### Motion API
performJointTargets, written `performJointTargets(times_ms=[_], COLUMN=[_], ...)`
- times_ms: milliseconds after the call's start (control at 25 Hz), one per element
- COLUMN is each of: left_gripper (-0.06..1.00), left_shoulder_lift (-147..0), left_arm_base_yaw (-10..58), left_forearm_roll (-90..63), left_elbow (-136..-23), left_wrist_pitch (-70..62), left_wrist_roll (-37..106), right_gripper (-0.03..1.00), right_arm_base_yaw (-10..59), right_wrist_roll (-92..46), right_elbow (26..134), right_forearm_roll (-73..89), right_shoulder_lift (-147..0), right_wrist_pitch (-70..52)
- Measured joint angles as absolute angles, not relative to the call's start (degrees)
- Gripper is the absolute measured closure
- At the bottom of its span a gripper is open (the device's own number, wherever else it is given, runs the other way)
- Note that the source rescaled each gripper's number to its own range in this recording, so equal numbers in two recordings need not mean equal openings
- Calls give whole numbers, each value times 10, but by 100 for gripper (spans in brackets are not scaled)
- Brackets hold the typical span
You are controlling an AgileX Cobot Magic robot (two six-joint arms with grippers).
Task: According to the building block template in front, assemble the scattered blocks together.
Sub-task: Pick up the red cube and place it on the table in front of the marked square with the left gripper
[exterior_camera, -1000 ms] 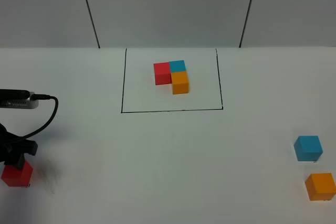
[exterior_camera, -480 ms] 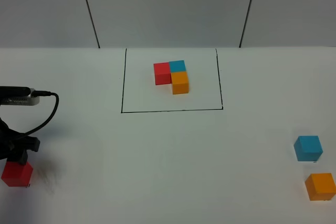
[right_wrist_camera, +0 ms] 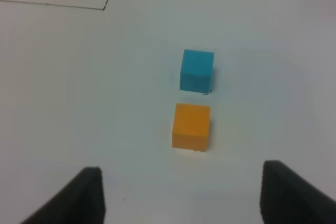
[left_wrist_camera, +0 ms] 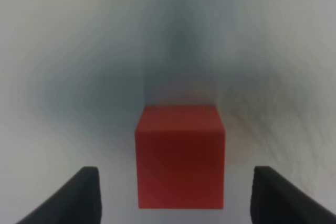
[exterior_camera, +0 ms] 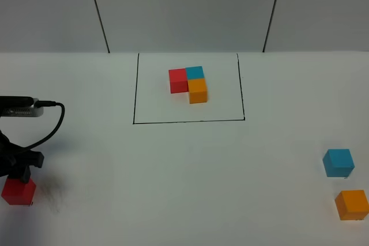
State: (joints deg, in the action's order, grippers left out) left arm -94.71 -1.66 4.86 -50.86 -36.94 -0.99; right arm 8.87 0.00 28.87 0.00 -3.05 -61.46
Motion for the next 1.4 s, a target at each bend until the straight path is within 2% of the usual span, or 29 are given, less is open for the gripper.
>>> performJointTargets(times_ms=[360,1240,1320,1400], left_gripper=[0,0,5,16], left_shoulder_lift=[-973,-1061,-1061,-1061], left_arm_base_yaw=[-17,-17,-17,-17], left_forearm_roll=[49,47,47,47], left_elbow=[-509,-509,-509,-509], left_wrist_pitch=[-387,-317,-316,-316], left_wrist_roll=[-21,-23,-23,-23], right_gripper=[63,63,63,63], right_arm_base_yaw=[89,89,89,89], right_wrist_roll=[0,0,0,0], right_elbow=[289,289,289,289], right_forearm_roll=[0,0,0,0], right_shoulder_lift=[-31,-31,-31,-31], right_wrist_pitch=[-615,-615,-615,-615])
